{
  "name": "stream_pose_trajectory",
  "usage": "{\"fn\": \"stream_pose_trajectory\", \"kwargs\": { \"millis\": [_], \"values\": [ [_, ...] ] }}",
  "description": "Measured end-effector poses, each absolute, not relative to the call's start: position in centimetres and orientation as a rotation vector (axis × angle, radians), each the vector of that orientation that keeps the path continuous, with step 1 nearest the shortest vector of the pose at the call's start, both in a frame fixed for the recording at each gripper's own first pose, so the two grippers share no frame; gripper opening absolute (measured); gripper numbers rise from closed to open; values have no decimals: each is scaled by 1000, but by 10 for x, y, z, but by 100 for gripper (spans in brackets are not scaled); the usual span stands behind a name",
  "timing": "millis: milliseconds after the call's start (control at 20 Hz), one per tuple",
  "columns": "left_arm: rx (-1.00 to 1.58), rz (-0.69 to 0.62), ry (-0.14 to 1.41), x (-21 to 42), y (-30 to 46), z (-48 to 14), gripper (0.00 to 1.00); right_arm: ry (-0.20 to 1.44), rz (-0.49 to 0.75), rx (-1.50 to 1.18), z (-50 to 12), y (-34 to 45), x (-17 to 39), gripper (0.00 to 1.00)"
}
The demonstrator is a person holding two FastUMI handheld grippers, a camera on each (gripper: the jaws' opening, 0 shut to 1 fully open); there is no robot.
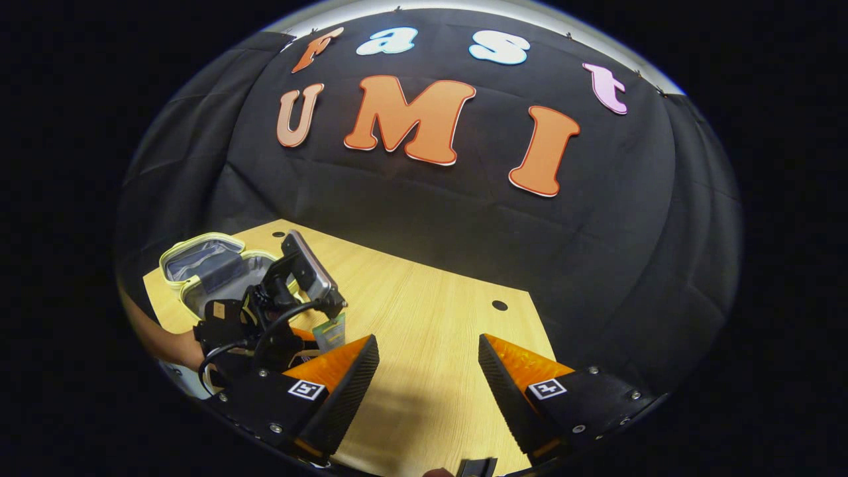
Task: First open the suitcase, pack the skin care products into it, and then close the suitcase.
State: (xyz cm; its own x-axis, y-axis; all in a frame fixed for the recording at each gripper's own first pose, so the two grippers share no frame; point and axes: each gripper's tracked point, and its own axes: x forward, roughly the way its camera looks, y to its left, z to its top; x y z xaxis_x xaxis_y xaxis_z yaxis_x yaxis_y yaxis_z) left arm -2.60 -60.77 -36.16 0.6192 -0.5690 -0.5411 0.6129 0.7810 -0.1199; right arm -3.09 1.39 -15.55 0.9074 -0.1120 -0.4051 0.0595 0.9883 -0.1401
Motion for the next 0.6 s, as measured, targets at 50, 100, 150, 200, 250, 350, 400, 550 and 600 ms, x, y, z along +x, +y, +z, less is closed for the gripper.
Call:
{"fn": "stream_pose_trajectory", "kwargs": {
  "millis": [50,100,150,200,250,350,400,550,600],
  "values": [
    [69,-680,598,-25,-606,-358,36,431,-80,-123,-160,15,-30,96],
    [60,-677,596,-25,-603,-352,36,438,-76,-115,-165,15,-30,96],
    [57,-668,588,-25,-599,-344,36,444,-69,-93,-170,18,-29,96],
    [61,-654,584,-23,-592,-337,36,453,-62,-63,-175,21,-26,96],
    [60,-640,582,-23,-584,-329,37,463,-51,-38,-181,24,-25,96],
    [45,-612,574,-19,-568,-311,37,478,-34,-24,-194,31,-20,95],
    [41,-597,567,-17,-559,-302,37,486,-19,-25,-199,36,-18,95],
    [29,-552,553,-12,-531,-281,37,517,20,-7,-219,49,-11,95],
    [13,-561,581,-18,-525,-278,36,536,35,16,-226,54,-11,94]
  ]
}}
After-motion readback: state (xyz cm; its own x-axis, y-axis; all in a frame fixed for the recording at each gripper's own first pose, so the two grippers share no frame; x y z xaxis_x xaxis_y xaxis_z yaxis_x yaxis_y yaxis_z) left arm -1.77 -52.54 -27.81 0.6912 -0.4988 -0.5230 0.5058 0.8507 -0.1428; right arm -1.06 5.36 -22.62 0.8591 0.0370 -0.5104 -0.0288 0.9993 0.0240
